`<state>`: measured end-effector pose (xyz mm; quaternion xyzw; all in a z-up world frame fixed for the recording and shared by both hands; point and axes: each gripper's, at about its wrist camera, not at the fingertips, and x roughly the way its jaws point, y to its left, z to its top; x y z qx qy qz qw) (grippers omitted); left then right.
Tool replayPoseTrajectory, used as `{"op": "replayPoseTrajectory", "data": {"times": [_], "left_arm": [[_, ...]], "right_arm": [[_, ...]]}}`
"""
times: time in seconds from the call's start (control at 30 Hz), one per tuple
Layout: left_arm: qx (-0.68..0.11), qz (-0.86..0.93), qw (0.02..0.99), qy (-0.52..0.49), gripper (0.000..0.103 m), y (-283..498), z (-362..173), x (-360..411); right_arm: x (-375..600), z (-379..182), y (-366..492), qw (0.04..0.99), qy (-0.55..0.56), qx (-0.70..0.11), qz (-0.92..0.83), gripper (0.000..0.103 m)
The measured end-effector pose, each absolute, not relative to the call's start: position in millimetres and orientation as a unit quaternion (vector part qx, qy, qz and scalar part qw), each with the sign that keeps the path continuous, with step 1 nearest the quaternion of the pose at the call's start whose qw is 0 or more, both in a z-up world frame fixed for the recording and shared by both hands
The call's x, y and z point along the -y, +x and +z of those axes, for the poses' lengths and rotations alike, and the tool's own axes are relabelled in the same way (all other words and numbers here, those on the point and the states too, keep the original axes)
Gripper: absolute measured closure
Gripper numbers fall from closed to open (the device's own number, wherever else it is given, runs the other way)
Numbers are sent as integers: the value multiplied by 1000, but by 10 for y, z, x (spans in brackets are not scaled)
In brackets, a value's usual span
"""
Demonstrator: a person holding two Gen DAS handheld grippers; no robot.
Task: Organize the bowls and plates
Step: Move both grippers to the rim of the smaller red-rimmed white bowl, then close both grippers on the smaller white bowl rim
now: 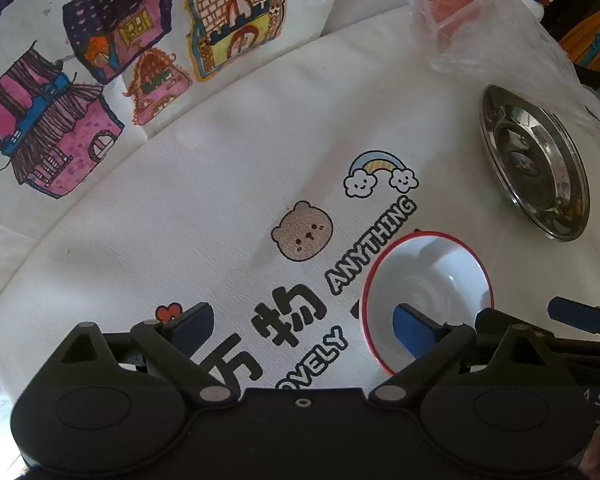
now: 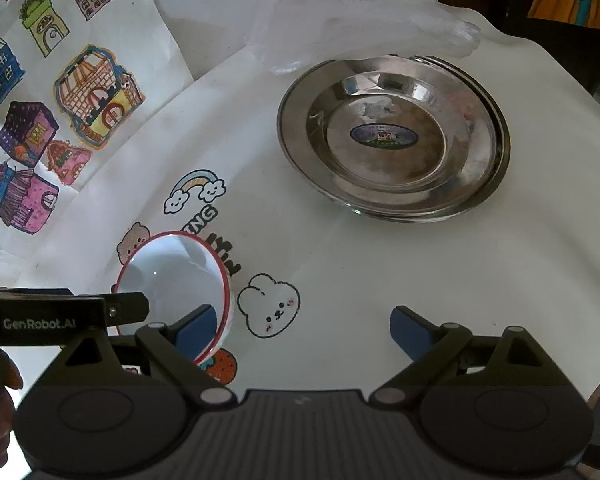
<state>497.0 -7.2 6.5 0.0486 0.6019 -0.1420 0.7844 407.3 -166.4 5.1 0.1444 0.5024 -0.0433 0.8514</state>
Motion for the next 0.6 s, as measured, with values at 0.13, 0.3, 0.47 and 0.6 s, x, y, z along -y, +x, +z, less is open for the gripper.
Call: {"op": "replayPoseTrajectory", "data": {"times": [0.13,0.3,0.47,0.6], "left_arm": [[-598,-142,787,52,15,4960,81,55],[-599,-148,784,63,27,4946,86,63],[-602,-165,780,46,49,4934,95,89],[-607,-181,773,33,66,4934,83,131]], "right_arm": [[1627,55,4097,853,133,-504,-40,10],[1610,43,4124,849,141,-509,-24,23],[1592,41,4151,842,158,-516,-10,35],[1574,37,4181,836,173,-521,1,49]]}}
